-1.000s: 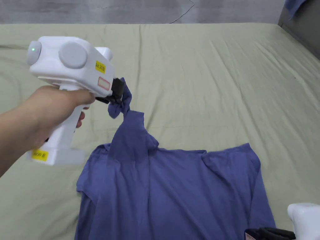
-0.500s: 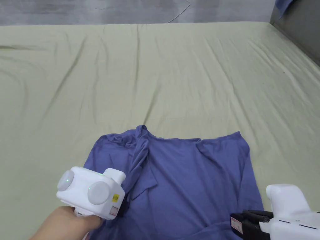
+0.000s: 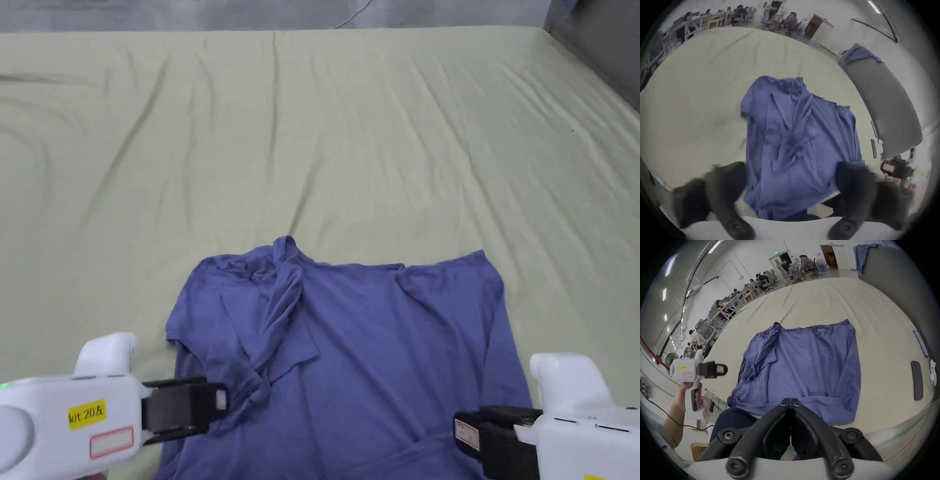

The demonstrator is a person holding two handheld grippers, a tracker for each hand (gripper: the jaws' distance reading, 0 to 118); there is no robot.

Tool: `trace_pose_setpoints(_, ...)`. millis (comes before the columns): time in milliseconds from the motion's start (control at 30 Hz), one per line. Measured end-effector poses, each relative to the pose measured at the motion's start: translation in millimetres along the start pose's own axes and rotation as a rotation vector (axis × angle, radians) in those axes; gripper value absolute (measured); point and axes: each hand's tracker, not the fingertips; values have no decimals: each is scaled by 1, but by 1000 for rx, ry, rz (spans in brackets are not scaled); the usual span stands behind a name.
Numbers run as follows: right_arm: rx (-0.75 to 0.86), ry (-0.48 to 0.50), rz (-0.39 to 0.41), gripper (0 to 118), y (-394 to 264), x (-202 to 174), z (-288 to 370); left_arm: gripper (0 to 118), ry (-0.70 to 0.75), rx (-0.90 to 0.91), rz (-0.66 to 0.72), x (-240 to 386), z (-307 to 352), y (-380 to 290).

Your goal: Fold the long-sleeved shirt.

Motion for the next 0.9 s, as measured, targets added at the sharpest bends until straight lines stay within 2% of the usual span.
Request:
trace_pose_setpoints(33, -5, -2, 1, 0, 2, -1, -4, 0, 38, -30, -42, 5, -3, -5)
trace_pose_setpoints(100, -11, 0, 3, 0, 4, -2, -10, 0, 131, -25, -96, -1, -9, -1)
trace_pose_setpoints(167, -19, 13, 4, 0, 6, -3, -17, 0, 79, -23, -101, -8, -13, 22)
trace_pose_setpoints(200, -26, 17, 5, 0, 7, -3, -20, 5, 75, 24, -61, -18, -21, 37)
trace_pose_setpoints(233, -30, 19, 7, 0, 8, -3, -23, 30, 80, 56, -40, -28, -29, 51)
trace_pose_setpoints(267, -35, 17, 9, 0, 10, -3, -27, 79, 92, 99, -31, -33, -36, 74)
trace_pose_setpoints(300, -39, 13, 10, 0, 11, -2, -29, 111, 103, 113, -37, -37, -45, 94)
trace_pose_setpoints(333, -42, 9, 7, 0, 12, -1, -32, 118, 127, 109, -44, -42, -60, 118)
trace_pose_setpoints(400, -45, 7, -3, 0, 17, 3, -35, 117, 175, 95, -73, -44, -94, 153)
trace_pose_setpoints(433, -44, 9, -10, 0, 20, 7, -36, 117, 247, 110, -96, -50, -114, 172)
trace_pose_setpoints(533, -25, 13, -48, 0, 36, 18, -38, 117, 383, -1, -156, -46, -157, 197)
trace_pose_setpoints(600, -10, 0, -64, 0, 52, 29, -41, 105, 359, -49, -208, -43, -179, 193)
trace_pose_setpoints(633, 0, -14, -80, 0, 64, 36, -44, 92, 346, -76, -261, -41, -191, 189)
trace_pose_setpoints(700, 11, -40, -94, 0, 89, 49, -51, 77, 398, 35, -417, -25, -183, 174)
trace_pose_setpoints(733, 21, -80, -86, 2, 108, 57, -58, 58, 331, 0, -438, -20, -180, 173)
trace_pose_setpoints(767, 30, -130, -65, 36, 124, 63, -66, 42, 344, 5, -421, -18, -175, 173)
trace_pose_setpoints(800, 36, -213, -57, 79, 141, 68, -77, 27, 349, -5, -409, -16, -170, 174)
trace_pose_setpoints(833, 12, -331, -44, 116, 162, 74, -93, 0, 267, -33, -372, -18, -163, 180)
trace_pose_setpoints(867, 54, -369, -78, 117, 177, 82, -104, 0, 184, -37, -295, -22, -157, 186)
trace_pose_setpoints(900, 57, -391, -57, 117, 198, 93, -115, 0, 164, -23, -252, -24, -156, 194)
